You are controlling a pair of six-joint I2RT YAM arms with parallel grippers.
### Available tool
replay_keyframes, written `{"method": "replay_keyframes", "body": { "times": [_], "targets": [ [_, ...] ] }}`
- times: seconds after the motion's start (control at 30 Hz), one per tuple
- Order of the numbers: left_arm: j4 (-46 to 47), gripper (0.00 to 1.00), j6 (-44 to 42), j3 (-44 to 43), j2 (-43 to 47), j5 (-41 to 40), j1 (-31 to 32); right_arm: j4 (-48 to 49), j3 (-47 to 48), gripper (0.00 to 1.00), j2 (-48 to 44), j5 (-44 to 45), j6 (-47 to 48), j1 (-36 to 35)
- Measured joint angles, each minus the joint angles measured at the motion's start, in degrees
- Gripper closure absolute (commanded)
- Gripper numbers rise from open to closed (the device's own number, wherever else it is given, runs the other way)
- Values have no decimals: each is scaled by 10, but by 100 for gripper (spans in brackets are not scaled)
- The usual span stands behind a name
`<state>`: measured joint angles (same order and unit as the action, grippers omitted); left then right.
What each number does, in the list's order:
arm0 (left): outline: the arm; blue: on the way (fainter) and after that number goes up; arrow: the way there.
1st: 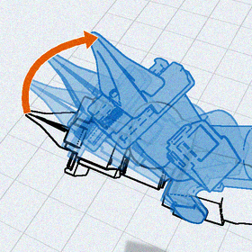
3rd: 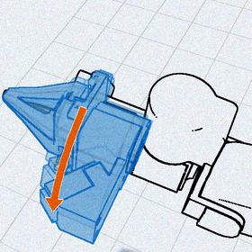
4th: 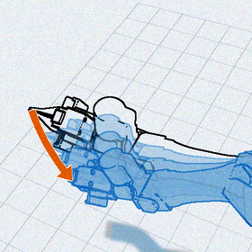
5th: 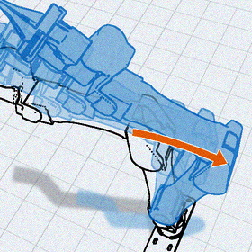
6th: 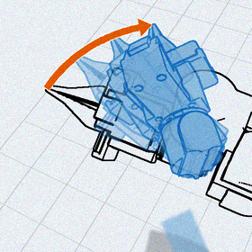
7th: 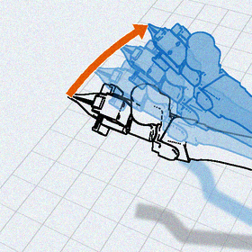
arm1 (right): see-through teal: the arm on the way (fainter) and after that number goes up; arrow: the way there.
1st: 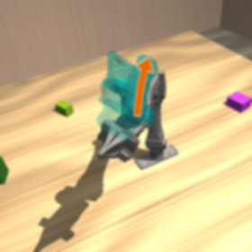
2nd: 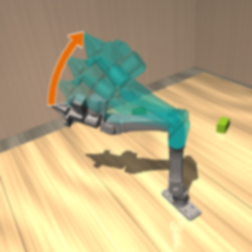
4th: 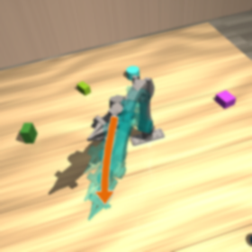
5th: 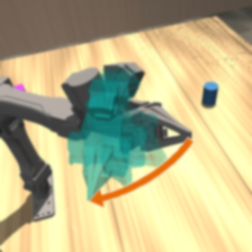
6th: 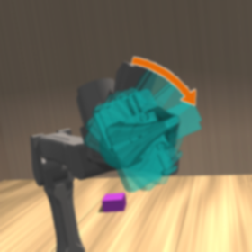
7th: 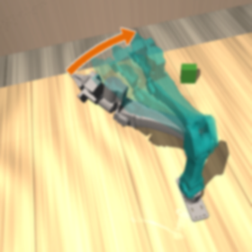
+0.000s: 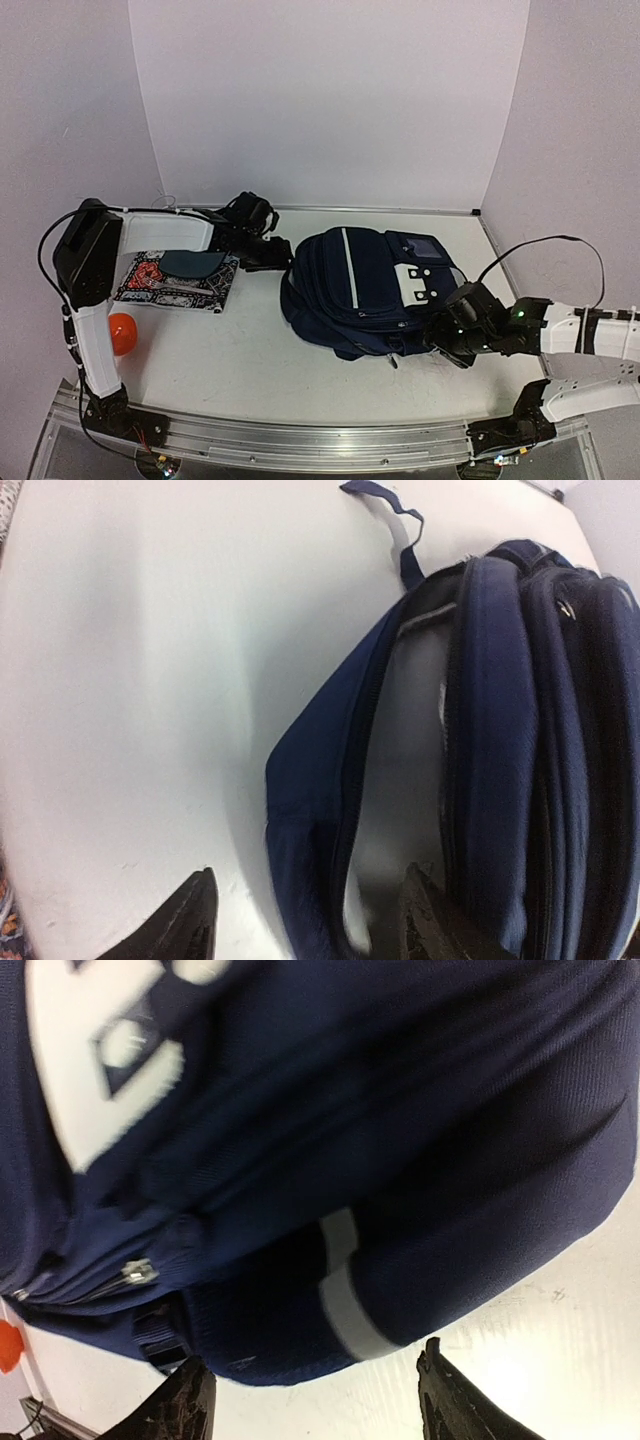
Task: Pack the student bag
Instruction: Move the student bag to the center of the board, then pick up the student bag from the center of the board.
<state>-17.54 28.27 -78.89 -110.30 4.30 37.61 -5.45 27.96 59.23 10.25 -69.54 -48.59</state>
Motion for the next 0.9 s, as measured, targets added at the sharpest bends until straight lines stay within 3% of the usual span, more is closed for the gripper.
{"method": "replay_keyframes", "body": {
  "times": [0.1, 0.27, 0.4, 0.47, 0.77, 0.9],
  "targets": [
    [24, 26, 14, 54, 57, 39, -20, 40, -24, 28, 16, -6, -34, 1],
    [75, 32, 57, 186, 178, 82, -80, 107, -41, 28, 38, -5, -80, 1],
    [94, 34, 82, 241, 235, 72, -63, 154, -52, 32, 67, -6, -102, 1],
    [97, 35, 93, 260, 254, 54, -27, 176, -53, 40, 88, -6, -110, 1],
    [111, 41, 145, 286, 281, -69, 172, 223, -13, 95, 171, -17, -114, 3],
    [127, 44, 163, 284, 269, -110, 233, 222, 28, 100, 196, -40, -111, 2]
  ]
}}
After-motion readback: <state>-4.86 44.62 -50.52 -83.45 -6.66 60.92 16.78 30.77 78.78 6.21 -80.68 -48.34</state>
